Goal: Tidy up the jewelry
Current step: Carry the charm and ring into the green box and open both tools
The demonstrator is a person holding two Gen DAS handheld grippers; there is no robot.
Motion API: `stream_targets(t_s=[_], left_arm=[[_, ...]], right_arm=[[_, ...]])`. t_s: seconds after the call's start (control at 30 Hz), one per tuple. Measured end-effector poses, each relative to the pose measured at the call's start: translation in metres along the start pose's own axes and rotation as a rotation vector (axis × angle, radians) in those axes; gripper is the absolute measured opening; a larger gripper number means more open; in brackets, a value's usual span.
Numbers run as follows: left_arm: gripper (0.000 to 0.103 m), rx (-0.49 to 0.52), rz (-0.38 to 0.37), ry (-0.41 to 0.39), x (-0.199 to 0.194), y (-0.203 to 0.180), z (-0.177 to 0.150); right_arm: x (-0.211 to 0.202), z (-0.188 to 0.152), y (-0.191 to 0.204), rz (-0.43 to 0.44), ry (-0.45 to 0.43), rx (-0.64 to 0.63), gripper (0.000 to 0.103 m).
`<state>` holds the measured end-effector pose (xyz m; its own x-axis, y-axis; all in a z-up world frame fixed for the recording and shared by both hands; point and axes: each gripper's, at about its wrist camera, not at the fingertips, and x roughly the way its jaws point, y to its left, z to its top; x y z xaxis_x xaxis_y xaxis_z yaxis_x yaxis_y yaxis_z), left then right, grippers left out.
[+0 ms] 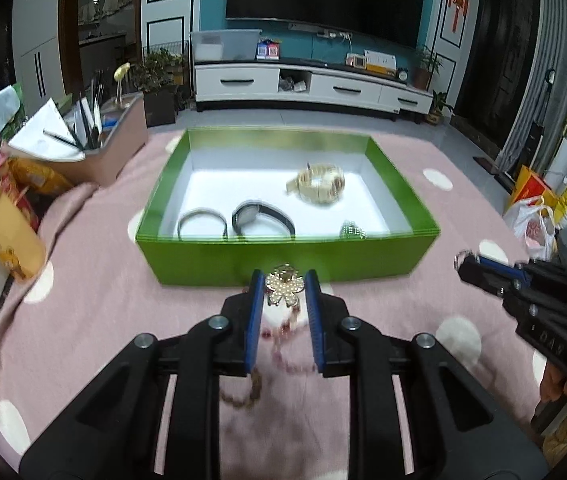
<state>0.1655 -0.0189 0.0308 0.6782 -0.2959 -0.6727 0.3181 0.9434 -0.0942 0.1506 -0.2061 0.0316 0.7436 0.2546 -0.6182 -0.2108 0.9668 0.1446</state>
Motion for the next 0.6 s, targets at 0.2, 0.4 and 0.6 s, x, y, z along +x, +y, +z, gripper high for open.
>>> stream_targets(t_s=[0.2,0.4,0.6], left_arm=[[0.021,-0.020,-0.037,-0.015,0.011,-0.002,0.037],[0.021,-0.066,-0.087,0.042,0.047,-0.006,0.068],[0.021,-0.064,-0.079,0.103,0.084,-0.013,0.079]], right_arm=[[0.008,0.022,-0.006,-0.014,-0.024,-0.007,0.006],[0.023,0.040,-0.015,-0.012,-0.034,0.005,0.006],[0.043,0.052,-0.027,-0.008,-0.013,0.032,0.006]])
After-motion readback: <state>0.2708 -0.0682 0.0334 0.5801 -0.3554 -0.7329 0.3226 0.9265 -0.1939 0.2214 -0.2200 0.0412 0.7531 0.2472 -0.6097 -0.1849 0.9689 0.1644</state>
